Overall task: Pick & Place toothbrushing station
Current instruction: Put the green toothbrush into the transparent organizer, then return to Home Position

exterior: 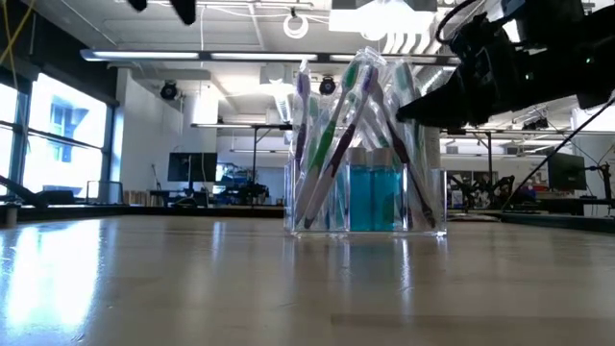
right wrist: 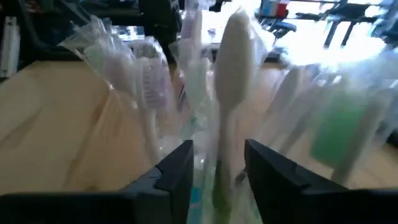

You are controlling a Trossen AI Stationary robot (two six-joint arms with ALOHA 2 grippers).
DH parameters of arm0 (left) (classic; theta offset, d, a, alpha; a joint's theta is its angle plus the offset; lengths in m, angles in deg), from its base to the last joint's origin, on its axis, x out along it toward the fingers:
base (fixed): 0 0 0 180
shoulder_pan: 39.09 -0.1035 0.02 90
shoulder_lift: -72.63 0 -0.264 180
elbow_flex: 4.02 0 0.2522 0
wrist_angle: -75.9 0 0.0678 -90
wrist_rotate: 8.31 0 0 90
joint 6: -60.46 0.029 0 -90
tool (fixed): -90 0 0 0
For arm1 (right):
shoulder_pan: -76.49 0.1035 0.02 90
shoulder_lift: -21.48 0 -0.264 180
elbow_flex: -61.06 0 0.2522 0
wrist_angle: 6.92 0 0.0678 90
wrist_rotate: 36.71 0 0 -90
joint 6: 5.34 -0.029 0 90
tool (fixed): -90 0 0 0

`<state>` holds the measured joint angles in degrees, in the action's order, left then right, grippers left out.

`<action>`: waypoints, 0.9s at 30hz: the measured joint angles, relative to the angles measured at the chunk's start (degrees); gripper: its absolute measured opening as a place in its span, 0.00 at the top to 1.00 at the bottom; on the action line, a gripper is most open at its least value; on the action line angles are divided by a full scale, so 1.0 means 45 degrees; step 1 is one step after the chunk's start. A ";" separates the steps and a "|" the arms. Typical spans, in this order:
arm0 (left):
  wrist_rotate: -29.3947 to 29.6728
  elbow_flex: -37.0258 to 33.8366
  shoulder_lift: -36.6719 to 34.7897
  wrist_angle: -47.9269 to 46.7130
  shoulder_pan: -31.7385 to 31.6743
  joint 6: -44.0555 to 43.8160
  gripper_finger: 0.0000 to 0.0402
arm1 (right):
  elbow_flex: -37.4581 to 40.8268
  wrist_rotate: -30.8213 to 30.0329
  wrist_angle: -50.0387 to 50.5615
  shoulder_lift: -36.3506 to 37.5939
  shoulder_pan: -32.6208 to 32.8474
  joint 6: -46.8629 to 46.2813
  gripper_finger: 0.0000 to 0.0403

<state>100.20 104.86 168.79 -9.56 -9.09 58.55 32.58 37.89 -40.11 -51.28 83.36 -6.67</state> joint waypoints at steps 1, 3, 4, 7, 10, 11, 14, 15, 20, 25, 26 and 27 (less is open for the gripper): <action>0.0008 -0.0820 -0.0524 0.0580 0.0000 -0.0024 0.48 | 0.0005 -0.0303 0.0074 0.0187 0.0089 0.0212 0.65; 0.0009 -0.2418 -0.1592 0.1863 0.0000 -0.0077 0.48 | 0.0000 -0.1483 0.0135 0.0597 0.0358 0.0615 0.62; 0.0015 -0.3227 -0.2180 0.2559 0.0000 -0.0101 0.48 | -0.0005 -0.2196 0.0426 0.0885 0.0519 0.0835 0.61; 0.0016 -0.5520 -0.3927 0.4474 -0.0005 -0.0278 0.48 | 0.0005 -0.3517 0.1476 0.1802 0.0956 0.1223 0.59; 0.0109 -0.7603 -0.5692 0.6155 0.0000 -0.0305 0.48 | 0.0005 -0.3709 0.2328 0.2989 0.1383 0.1216 0.57; 0.0124 -0.8252 -0.6274 0.6576 0.0000 -0.0306 0.48 | 0.0000 -0.3710 0.2595 0.3361 0.1547 0.1214 0.57; 0.0126 -0.9948 -0.8056 0.7648 0.0000 -0.0437 0.48 | 0.0003 -0.3692 0.3199 0.4440 0.1879 0.0925 0.57; 0.0140 -1.0438 -0.8634 0.7938 0.0000 -0.0561 0.48 | -0.0005 -0.3699 0.3383 0.4762 0.1923 0.0853 0.57; 0.0205 -1.2579 -1.1421 0.8767 0.0000 -0.1586 0.48 | -0.0183 -0.3662 0.5081 0.6444 0.2255 0.0743 0.58; 0.0694 -1.4218 -1.4083 0.9298 0.0000 -0.3066 0.48 | -0.1002 -0.1389 0.7989 0.8228 0.2463 -0.1226 0.58; 0.0697 -1.4496 -1.4558 0.9273 0.0000 -0.3021 0.48 | -0.1188 -0.0856 0.8472 0.8519 0.2477 -0.1578 0.58; 0.0699 -1.4763 -1.5044 0.9301 0.0000 -0.3000 0.48 | -0.1338 -0.0338 0.9002 0.8762 0.2481 -0.1838 0.58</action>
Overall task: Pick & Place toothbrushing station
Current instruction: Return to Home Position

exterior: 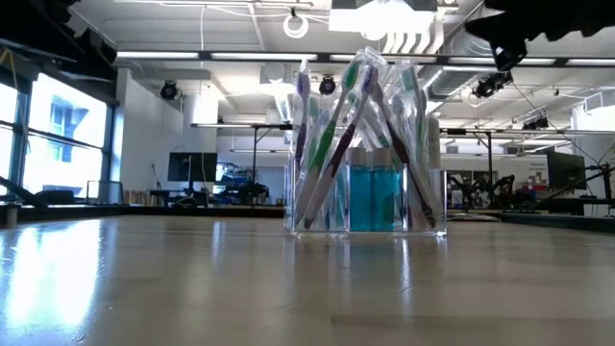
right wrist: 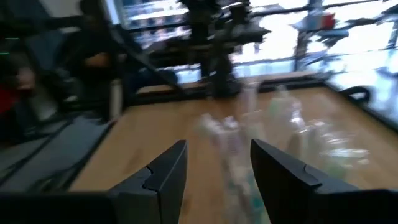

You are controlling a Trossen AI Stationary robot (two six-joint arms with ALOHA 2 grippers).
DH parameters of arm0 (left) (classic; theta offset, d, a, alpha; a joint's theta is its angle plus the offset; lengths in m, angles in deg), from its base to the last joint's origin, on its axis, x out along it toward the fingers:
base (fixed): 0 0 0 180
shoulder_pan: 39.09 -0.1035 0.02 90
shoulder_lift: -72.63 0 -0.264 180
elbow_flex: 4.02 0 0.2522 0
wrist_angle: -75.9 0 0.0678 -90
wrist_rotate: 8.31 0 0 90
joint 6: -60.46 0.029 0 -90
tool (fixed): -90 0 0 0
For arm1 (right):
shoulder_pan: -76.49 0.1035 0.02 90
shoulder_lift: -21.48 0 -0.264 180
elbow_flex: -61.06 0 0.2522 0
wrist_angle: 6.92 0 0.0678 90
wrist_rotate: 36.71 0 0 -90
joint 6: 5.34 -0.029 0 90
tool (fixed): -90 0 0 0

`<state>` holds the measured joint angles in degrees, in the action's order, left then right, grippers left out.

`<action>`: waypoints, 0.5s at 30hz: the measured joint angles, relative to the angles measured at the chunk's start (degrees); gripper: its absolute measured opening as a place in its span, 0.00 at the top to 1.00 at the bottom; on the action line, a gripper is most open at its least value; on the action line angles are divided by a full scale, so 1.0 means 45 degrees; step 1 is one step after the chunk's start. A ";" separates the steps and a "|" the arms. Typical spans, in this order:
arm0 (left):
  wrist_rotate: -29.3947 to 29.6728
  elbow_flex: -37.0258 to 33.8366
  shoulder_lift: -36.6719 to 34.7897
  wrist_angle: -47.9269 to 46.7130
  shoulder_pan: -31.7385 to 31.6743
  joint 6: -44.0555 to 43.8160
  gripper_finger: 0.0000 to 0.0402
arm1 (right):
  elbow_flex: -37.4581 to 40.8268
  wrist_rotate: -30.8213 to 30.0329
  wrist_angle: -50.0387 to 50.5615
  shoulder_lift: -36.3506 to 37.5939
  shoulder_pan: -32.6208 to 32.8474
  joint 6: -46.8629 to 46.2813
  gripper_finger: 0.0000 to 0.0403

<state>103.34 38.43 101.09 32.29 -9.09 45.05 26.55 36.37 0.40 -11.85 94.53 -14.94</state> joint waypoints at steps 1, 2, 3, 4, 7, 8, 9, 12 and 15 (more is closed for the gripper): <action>-0.0005 -0.0289 -0.0497 0.0070 0.0000 0.0022 0.48 | -0.0139 0.0537 0.0516 0.0248 -0.0004 -0.0175 0.58; -0.0005 -0.0585 -0.1033 0.0068 0.0000 0.0072 0.48 | -0.0237 0.1064 0.1062 0.0548 -0.0004 -0.0250 0.58; 0.0000 -0.0877 -0.1559 0.0045 0.0000 0.0124 0.48 | -0.0289 0.1554 0.1574 0.0848 -0.0004 -0.0283 0.58; -0.0010 -0.1162 -0.2054 0.0122 0.0000 0.0127 0.48 | -0.0301 0.1977 0.1929 0.1121 -0.0004 -0.0292 0.58; -0.0025 -0.2134 -0.3458 0.0629 0.0000 0.0134 0.48 | -0.0308 0.3450 0.2933 0.1724 -0.0004 -0.0185 0.58; -0.0057 -0.2455 -0.3865 0.0781 0.0000 0.0148 0.48 | -0.0280 0.4117 0.3079 0.1812 -0.0004 -0.0129 0.58; -0.0077 -0.2745 -0.4268 0.0876 0.0000 0.0154 0.48 | -0.0192 0.4785 0.3056 0.1843 -0.0004 -0.0079 0.58; -0.0072 -0.3692 -0.5275 0.1690 0.0000 0.0363 0.48 | 0.0181 0.6040 0.3026 0.1843 0.0001 0.0166 0.58; -0.0281 -0.4690 -0.5971 0.2545 0.0000 0.0837 0.48 | 0.0768 0.5671 0.3006 0.1820 -0.0004 0.0183 0.63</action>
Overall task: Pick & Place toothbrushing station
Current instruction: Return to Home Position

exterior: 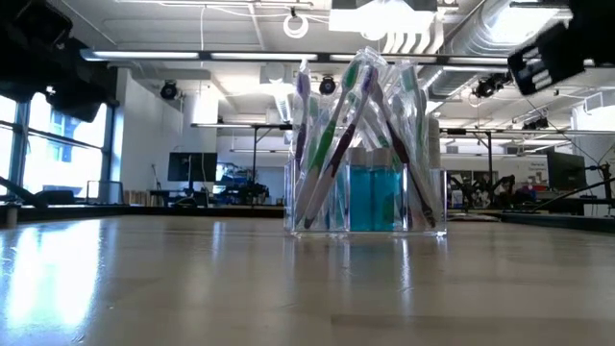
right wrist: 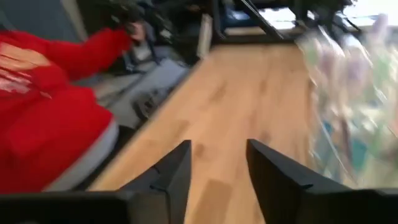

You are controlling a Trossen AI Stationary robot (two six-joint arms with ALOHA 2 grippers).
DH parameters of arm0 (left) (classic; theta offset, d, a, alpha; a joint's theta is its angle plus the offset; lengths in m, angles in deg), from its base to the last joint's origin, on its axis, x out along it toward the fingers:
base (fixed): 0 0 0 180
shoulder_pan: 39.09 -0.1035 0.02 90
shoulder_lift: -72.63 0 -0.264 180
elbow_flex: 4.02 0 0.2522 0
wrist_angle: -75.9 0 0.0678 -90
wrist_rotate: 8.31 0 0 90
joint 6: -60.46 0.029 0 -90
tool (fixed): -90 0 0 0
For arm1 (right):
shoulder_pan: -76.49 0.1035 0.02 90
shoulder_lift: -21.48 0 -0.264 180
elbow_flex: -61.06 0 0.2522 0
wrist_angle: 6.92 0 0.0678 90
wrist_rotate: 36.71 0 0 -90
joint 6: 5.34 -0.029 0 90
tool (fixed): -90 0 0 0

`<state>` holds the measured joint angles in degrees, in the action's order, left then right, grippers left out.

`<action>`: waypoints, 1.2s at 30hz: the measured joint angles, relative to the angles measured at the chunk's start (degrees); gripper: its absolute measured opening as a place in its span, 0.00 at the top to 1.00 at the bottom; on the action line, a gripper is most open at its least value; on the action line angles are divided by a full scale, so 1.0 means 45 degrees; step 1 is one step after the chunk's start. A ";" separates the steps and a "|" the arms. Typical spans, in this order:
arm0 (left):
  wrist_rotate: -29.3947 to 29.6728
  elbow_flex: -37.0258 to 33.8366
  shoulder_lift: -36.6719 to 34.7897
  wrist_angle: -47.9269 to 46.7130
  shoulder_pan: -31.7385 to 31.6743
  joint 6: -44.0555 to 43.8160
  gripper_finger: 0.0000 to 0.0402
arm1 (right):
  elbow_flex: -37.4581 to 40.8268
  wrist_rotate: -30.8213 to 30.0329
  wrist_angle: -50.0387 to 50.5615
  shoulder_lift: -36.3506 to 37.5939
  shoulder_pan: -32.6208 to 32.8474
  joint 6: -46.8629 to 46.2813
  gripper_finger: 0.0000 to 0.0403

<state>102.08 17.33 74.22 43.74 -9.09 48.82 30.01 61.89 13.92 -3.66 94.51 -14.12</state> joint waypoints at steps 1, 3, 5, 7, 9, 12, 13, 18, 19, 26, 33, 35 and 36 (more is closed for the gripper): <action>-0.0093 -0.0233 -0.0130 0.0418 0.0000 0.0135 0.48 | 0.0220 -0.0338 -0.0017 -0.0032 0.0000 -0.0004 0.66; -0.0138 -0.0267 -0.0207 0.0640 0.0005 0.0268 0.48 | 0.0728 -0.1193 -0.0268 -0.0065 0.0000 -0.0005 0.73; -0.0261 -0.0335 -0.0061 0.0988 0.0000 0.0482 0.48 | 0.1248 -0.1926 -0.0595 -0.0070 0.0000 -0.0006 0.82; -0.0369 -0.0342 -0.0047 0.0992 0.0000 0.0637 0.48 | 0.1643 -0.2611 -0.0981 -0.0069 -0.0003 0.0136 0.93; -0.0472 -0.0342 -0.0070 0.0931 0.0000 0.0633 0.48 | 0.2053 -0.3034 -0.1217 -0.0064 -0.0005 0.0285 0.98; -0.0507 -0.0347 -0.0048 0.0861 0.0000 0.0633 0.48 | 0.2432 -0.3114 -0.1413 -0.0018 -0.0005 0.0331 0.99; -0.0523 -0.0347 -0.0052 0.0862 0.0000 0.0604 0.48 | 0.2492 -0.3119 -0.1327 0.0063 -0.0005 0.0331 0.99; -0.2554 -0.0402 -0.0056 0.1348 0.0000 0.0653 0.48 | 0.2730 -0.2557 -0.1530 0.0429 -0.0005 0.0302 1.00; -0.3122 -0.0408 -0.0056 0.1410 0.0000 0.0811 0.48 | 0.2830 -0.2273 -0.1831 0.0507 -0.0005 0.0335 1.00; -0.2656 -0.0677 -0.0052 0.1986 0.0001 0.1586 0.48 | 0.3723 -0.1917 -0.3339 0.0821 -0.0079 0.0731 1.00; -0.2503 -0.0755 0.0288 0.2260 0.0000 0.2206 0.48 | 0.3728 -0.1913 -0.3099 0.0868 -0.0677 0.1043 1.00; -0.2503 -0.0759 0.0361 0.2252 0.0000 0.2206 0.48 | 0.3728 -0.1948 -0.2959 0.0926 -0.1011 0.1314 1.00; -0.2503 -0.0759 0.0395 0.2246 0.0000 0.2210 0.48 | 0.3730 -0.1939 -0.2956 0.0958 -0.1202 0.1362 1.00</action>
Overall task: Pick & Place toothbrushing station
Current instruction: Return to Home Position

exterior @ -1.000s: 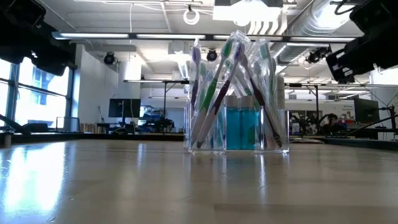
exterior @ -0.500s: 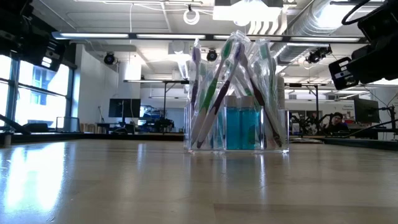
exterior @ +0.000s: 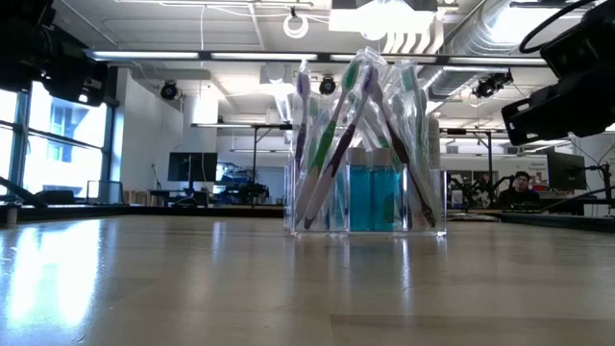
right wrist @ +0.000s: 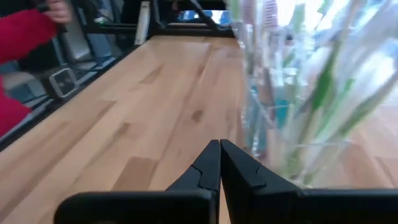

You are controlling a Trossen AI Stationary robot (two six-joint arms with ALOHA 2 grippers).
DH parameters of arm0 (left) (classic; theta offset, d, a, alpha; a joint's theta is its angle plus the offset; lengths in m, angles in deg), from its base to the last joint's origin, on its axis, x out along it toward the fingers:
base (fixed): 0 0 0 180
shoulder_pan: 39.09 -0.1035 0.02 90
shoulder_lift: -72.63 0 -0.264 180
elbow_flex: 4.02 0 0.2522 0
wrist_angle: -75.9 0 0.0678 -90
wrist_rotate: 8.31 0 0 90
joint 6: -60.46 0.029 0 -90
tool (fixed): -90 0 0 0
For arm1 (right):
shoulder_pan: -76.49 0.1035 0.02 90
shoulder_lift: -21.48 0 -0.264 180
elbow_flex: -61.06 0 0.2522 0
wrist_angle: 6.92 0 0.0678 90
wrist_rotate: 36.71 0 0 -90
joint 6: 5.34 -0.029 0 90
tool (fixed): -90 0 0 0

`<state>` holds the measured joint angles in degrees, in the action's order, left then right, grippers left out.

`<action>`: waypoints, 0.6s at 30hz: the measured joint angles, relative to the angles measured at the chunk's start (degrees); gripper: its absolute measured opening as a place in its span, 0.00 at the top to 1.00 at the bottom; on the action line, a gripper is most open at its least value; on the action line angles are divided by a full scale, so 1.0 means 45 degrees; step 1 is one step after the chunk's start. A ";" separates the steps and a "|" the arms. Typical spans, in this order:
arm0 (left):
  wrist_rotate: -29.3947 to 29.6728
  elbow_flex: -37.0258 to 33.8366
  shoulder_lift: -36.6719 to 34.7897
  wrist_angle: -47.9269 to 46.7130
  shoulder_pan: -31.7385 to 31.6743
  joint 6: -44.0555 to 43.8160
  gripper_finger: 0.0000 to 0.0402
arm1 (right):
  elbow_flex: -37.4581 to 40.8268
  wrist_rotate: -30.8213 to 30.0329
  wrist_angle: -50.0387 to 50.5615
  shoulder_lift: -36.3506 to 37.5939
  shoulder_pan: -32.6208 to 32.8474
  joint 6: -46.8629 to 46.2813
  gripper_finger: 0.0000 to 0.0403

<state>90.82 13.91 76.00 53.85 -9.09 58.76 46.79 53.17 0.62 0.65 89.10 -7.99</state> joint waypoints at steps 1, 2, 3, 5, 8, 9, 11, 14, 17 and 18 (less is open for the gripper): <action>0.0000 0.0000 0.0050 -0.0005 0.0000 0.0033 0.48 | 0.0003 0.0030 0.0003 0.0036 -0.0219 -0.0001 1.00; 0.0005 0.0000 0.0063 -0.0013 0.0000 0.0099 0.48 | 0.0003 0.0180 0.0001 0.0036 -0.0413 -0.0028 1.00; 0.0020 -0.0005 0.0063 -0.0021 0.0000 0.0240 0.48 | 0.0003 0.0421 -0.0001 0.0036 -0.0588 -0.0106 1.00; 0.0087 -0.0005 0.0063 -0.0024 0.0000 0.0458 0.48 | 0.0005 0.0969 -0.0006 0.0036 -0.0885 -0.0163 1.00; 0.0486 -0.0010 0.0058 0.0003 0.0000 0.0558 0.48 | 0.0008 0.1375 -0.0010 0.0036 -0.1177 -0.0151 1.00; 0.0728 -0.0010 0.0058 0.0026 0.0000 0.0560 0.48 | 0.0008 0.1375 -0.0006 0.0036 -0.1244 -0.0151 1.00; 0.1212 -0.0015 0.0058 0.0053 0.0000 0.0534 0.48 | 0.0008 0.1382 -0.0006 0.0036 -0.1338 -0.0146 1.00; 0.1858 -0.0015 0.0058 0.0068 0.0000 0.0438 0.48 | 0.0013 0.1380 -0.0007 0.0036 -0.1421 -0.0145 1.00; 0.2352 -0.0015 0.0058 0.0073 0.0000 0.0438 0.48 | 0.0013 0.1248 -0.0006 0.0036 -0.1416 -0.0122 1.00; 0.2423 -0.0015 0.0058 0.0073 -0.0005 0.0481 0.48 | 0.0013 0.1087 -0.0005 0.0036 -0.1416 -0.0120 1.00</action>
<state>101.72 13.84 76.27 54.18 -9.11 60.92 46.85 58.06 0.60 0.82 82.73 -8.53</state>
